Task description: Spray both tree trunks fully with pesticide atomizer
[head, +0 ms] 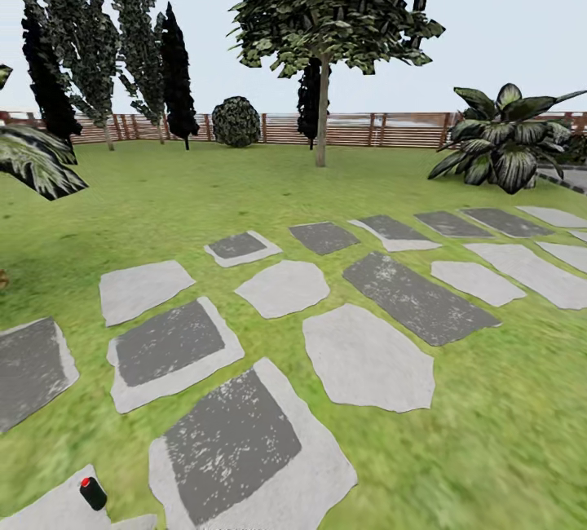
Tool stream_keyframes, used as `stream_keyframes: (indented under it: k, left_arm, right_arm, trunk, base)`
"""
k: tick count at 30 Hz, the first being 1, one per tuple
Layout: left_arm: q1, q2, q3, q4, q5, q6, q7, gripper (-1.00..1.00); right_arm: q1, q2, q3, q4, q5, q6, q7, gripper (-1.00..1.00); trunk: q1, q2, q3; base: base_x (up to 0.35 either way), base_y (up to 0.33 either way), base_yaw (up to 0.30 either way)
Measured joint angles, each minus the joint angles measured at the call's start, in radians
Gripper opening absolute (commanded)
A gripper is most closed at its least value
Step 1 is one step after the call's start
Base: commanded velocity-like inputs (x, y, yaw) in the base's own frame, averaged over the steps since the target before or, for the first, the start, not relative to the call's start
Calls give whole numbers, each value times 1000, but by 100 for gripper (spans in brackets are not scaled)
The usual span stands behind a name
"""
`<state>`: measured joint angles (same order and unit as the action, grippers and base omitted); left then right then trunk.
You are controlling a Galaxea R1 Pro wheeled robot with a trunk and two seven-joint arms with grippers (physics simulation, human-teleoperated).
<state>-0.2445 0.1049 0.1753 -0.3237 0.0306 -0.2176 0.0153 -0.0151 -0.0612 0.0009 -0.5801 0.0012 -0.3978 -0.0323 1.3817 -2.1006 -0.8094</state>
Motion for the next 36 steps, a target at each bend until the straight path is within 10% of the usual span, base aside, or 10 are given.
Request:
stream_keyframes:
  k: [16,36]
  left_arm:
    - [0,8,5,-1,80,0,0,100]
    - [0,16,-2,-1,74,-2,-4,100]
  right_arm:
    - [0,0,0,0,0,0,0,100]
    - [0,0,0,0,0,0,0,100]
  trunk:
    - [0,0,-7]
    - [0,0,-16]
  base:
    - [0,0,278]
    - [90,-99,278]
